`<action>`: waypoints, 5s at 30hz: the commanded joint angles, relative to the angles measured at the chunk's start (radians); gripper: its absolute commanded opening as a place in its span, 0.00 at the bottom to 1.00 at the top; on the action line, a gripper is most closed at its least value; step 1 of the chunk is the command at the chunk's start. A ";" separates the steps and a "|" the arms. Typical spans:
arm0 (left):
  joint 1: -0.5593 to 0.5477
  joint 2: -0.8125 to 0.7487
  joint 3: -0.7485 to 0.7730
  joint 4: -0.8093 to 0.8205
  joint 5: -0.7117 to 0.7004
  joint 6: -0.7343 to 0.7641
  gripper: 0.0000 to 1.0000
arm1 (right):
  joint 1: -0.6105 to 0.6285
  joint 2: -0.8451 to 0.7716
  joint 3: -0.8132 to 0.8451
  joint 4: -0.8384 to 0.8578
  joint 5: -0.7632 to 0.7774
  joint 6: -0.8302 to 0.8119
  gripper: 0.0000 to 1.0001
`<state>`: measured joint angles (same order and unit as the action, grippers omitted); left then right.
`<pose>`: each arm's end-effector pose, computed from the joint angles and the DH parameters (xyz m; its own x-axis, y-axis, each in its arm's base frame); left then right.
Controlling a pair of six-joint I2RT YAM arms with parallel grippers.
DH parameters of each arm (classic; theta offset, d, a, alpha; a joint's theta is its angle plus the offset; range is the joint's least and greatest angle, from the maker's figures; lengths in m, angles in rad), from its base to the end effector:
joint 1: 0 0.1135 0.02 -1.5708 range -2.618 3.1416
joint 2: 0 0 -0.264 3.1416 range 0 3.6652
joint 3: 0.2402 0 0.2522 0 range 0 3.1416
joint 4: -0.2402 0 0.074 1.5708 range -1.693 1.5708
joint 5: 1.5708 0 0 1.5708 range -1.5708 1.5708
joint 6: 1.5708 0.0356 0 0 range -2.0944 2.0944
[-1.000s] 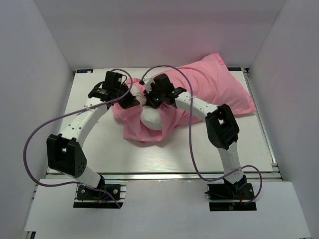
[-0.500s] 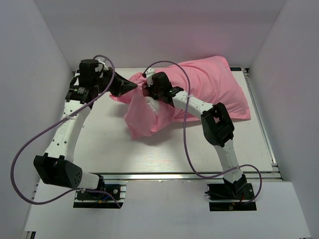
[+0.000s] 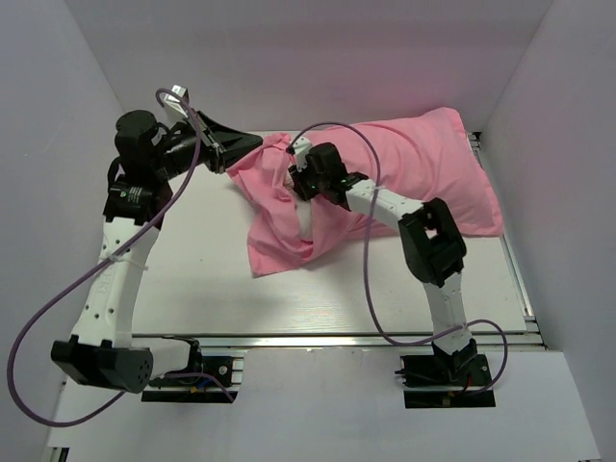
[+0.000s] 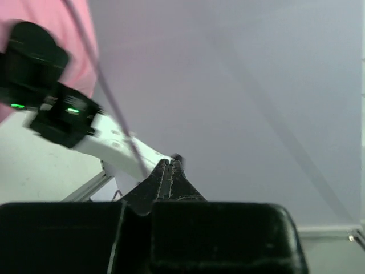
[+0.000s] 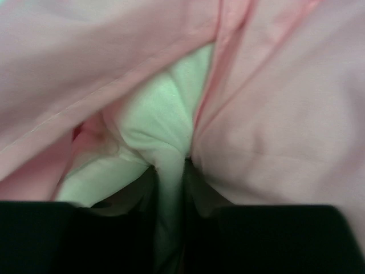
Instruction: Put the pillow into the pillowcase
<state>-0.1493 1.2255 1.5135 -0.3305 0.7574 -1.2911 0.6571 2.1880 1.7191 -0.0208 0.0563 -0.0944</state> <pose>0.2418 -0.0611 0.4848 -0.7679 -0.5907 -0.2478 0.1768 0.1763 -0.9683 0.4091 0.3130 0.2201 -0.3170 -0.3634 -0.8761 -0.6031 0.7901 -0.1095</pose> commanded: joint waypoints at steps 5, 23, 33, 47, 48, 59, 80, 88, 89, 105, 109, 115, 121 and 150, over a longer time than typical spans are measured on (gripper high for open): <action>0.030 0.080 -0.061 -0.293 -0.192 0.279 0.00 | -0.114 -0.344 -0.245 -0.128 -0.503 -0.207 0.71; -0.357 0.121 -0.337 -0.303 -0.490 0.325 0.45 | -0.182 -0.654 -0.392 -0.420 -0.596 -0.604 0.80; -0.440 0.446 -0.178 -0.278 -0.607 0.404 0.48 | -0.183 -0.677 -0.513 -0.318 -0.466 -0.516 0.81; -0.452 0.347 0.020 -0.432 -0.550 0.455 0.00 | -0.123 -0.372 -0.451 -0.146 -0.115 -0.361 0.50; -0.444 0.320 0.034 -0.439 -0.517 0.457 0.00 | -0.117 -0.341 -0.434 -0.143 -0.101 -0.344 0.46; -0.389 0.215 0.068 -0.262 -0.254 0.306 0.00 | -0.080 -0.069 -0.196 -0.194 -0.026 -0.186 0.49; -0.196 0.146 -0.031 -0.447 -0.782 0.566 0.68 | -0.310 -0.795 -0.473 -0.210 -0.615 -0.348 0.87; -0.196 0.031 -0.352 -0.115 -0.623 0.475 0.45 | -0.068 -0.671 -0.512 -0.077 -0.174 -0.346 0.89; -0.196 0.048 -0.383 -0.092 -0.607 0.472 0.46 | -0.057 -0.619 -0.475 -0.071 -0.165 -0.341 0.89; -0.236 0.455 -0.259 0.136 -0.518 0.473 0.46 | -0.047 -0.600 -0.265 -0.212 -0.228 -0.303 0.00; -0.256 0.610 -0.161 0.123 -0.543 0.463 0.46 | -0.039 -0.718 -0.263 -0.251 -0.490 -0.242 0.00; -0.262 0.683 -0.055 0.084 -0.581 0.432 0.52 | 0.027 -0.729 -0.279 -0.232 -0.664 -0.157 0.00; -0.230 0.435 -0.182 0.088 -0.627 0.423 0.73 | 0.041 -0.579 -0.328 -0.363 -0.829 -0.117 0.33; -0.153 -0.573 -0.404 -0.538 -0.948 0.357 0.97 | 0.153 -0.254 -0.572 0.474 0.353 -0.931 0.89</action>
<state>-0.3023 0.6868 1.1172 -0.8433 -0.1879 -0.9051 0.8433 1.8362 1.0866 0.1608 0.2157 -0.8711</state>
